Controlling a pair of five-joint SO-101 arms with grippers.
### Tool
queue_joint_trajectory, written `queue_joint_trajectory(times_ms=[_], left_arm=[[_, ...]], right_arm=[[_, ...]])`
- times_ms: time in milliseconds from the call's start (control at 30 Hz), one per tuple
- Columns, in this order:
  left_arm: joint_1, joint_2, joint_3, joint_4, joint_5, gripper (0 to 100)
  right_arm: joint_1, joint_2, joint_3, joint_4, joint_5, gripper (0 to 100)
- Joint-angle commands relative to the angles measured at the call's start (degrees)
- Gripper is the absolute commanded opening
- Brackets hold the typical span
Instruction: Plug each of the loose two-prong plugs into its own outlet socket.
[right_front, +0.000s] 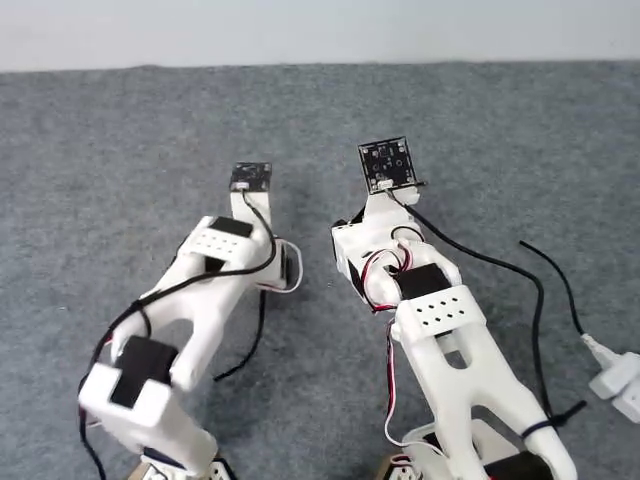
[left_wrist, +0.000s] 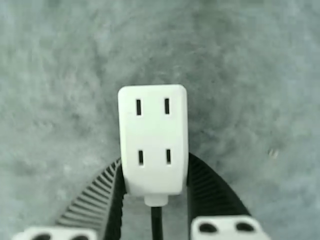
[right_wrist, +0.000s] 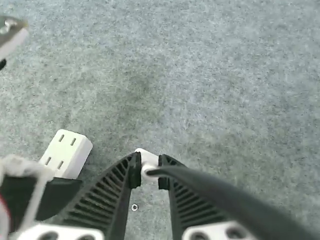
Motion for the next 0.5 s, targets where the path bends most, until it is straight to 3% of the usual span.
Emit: queue_joint_trajectory(times_ms=[0,267,467], left_arm=[[2.5,5.3,-5.8,2.5,9.4,2],[1.2,9.1,-10.8,6.2,8.7,3],[1.4,9.1,-10.7,7.8,5.5,22]], right_arm=[[1.1,-2.2,-3.2,0.4,-0.6,0.8],[0.9,-2.2,-5.1,3.8,-0.6,0.8],[0.7,-2.2,-5.1,3.8,-0.6,0.8]])
